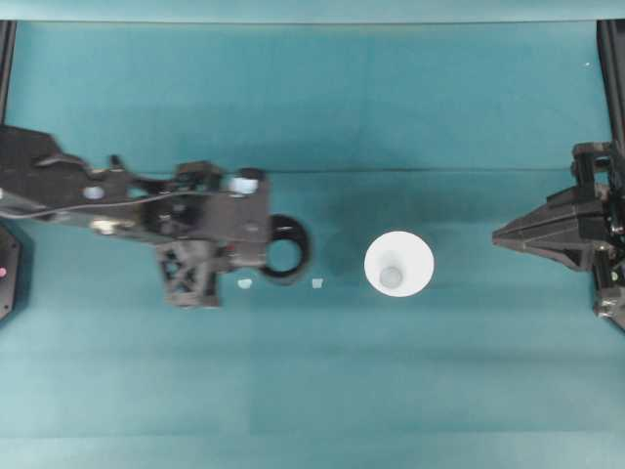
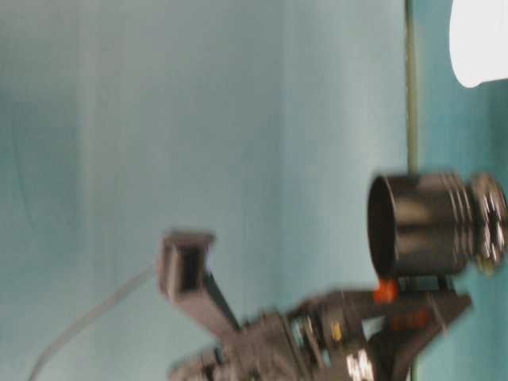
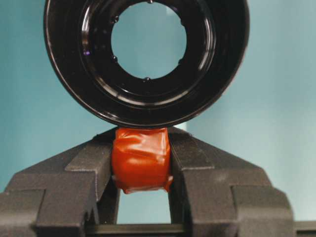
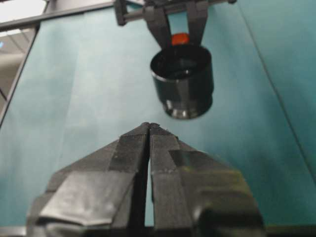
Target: Put the paper cup into the moved red handle cup holder.
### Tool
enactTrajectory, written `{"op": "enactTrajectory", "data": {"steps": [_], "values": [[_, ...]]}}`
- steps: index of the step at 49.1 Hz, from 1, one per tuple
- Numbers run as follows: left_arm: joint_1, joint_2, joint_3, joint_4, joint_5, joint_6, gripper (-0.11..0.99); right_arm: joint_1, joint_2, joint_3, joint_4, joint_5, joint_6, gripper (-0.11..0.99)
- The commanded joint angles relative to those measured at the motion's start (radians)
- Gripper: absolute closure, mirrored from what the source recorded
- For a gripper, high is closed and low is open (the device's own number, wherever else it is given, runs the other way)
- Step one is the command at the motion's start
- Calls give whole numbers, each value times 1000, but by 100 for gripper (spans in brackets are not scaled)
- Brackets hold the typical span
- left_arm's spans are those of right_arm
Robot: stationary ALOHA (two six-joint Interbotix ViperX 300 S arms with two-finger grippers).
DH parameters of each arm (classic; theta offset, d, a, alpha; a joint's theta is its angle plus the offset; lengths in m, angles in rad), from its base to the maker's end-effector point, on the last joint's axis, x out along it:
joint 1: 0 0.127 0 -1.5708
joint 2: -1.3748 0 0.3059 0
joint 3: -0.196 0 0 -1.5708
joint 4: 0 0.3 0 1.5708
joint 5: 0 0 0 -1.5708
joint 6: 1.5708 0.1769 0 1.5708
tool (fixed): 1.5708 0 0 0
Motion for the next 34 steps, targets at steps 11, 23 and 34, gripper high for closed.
{"op": "enactTrajectory", "data": {"steps": [11,23,34], "values": [[-29,137,-127,5,-3,0,59,-18,8,-12,3,-5,8,97],[-34,175,-121,5,-5,2,59,-18,6,-12,2,-5,8,97],[-15,186,-112,5,-5,2,59,-18,6,-5,2,-6,9,97]]}}
